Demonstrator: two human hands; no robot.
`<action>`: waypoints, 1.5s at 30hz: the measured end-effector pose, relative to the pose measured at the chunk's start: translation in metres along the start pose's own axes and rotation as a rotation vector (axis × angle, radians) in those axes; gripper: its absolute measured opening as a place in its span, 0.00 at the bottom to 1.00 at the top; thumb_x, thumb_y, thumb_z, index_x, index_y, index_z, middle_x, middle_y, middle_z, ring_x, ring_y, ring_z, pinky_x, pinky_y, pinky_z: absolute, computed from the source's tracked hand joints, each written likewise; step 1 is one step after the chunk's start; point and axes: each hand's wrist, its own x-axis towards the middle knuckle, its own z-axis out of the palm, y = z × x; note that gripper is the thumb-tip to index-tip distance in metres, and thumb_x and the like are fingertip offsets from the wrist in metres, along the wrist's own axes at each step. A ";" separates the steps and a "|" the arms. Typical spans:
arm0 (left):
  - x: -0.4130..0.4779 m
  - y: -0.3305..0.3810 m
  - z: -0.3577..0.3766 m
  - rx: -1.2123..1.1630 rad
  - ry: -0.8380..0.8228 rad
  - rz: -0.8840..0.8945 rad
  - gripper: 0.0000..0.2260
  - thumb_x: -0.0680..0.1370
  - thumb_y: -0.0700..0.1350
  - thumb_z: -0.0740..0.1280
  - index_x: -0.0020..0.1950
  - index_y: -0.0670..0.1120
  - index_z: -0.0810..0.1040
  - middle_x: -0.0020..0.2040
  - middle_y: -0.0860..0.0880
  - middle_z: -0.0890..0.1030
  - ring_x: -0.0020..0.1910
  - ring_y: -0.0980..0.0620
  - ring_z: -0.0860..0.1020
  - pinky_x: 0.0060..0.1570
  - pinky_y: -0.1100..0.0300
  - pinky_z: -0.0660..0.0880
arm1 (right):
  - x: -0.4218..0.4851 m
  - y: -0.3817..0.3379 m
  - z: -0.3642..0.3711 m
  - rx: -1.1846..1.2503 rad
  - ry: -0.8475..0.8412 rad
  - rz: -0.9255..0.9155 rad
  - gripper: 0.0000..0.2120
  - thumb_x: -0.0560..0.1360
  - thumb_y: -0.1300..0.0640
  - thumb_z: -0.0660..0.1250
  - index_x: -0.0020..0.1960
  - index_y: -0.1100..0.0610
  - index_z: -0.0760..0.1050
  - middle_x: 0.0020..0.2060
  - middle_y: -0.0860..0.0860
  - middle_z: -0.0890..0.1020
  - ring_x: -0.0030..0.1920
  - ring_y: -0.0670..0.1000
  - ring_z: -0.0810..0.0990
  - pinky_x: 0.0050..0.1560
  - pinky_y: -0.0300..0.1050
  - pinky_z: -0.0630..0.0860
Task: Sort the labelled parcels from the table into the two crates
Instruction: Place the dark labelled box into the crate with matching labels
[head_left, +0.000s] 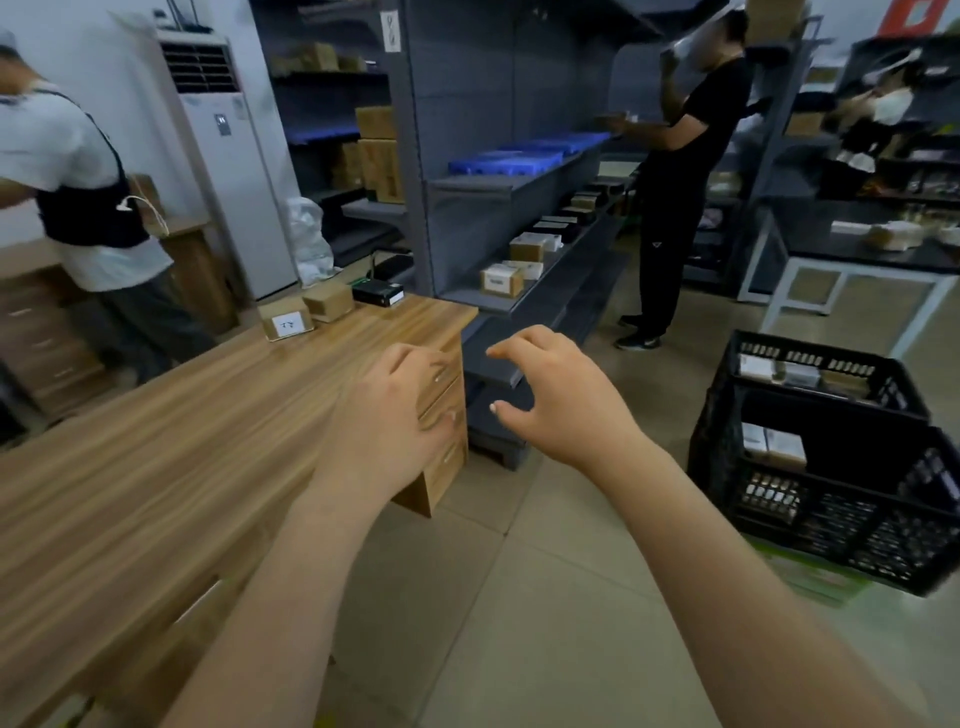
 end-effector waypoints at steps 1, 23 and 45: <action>0.010 -0.005 0.009 0.008 0.002 -0.011 0.22 0.72 0.47 0.73 0.65 0.52 0.73 0.60 0.55 0.72 0.55 0.54 0.72 0.49 0.62 0.67 | 0.013 0.008 0.008 0.009 -0.012 -0.006 0.25 0.75 0.50 0.69 0.70 0.52 0.69 0.64 0.49 0.72 0.63 0.52 0.70 0.61 0.45 0.71; 0.234 -0.108 0.141 0.071 0.079 -0.346 0.22 0.71 0.46 0.74 0.64 0.52 0.74 0.60 0.53 0.74 0.60 0.51 0.73 0.58 0.47 0.74 | 0.288 0.155 0.129 0.135 -0.157 -0.210 0.24 0.75 0.52 0.70 0.69 0.52 0.70 0.62 0.50 0.73 0.62 0.51 0.70 0.61 0.49 0.72; 0.462 -0.334 0.202 0.098 0.001 -0.352 0.22 0.71 0.47 0.73 0.64 0.51 0.75 0.59 0.53 0.75 0.59 0.50 0.72 0.58 0.53 0.70 | 0.575 0.179 0.274 0.189 -0.186 -0.122 0.25 0.74 0.52 0.70 0.70 0.50 0.69 0.63 0.48 0.71 0.64 0.51 0.69 0.61 0.52 0.72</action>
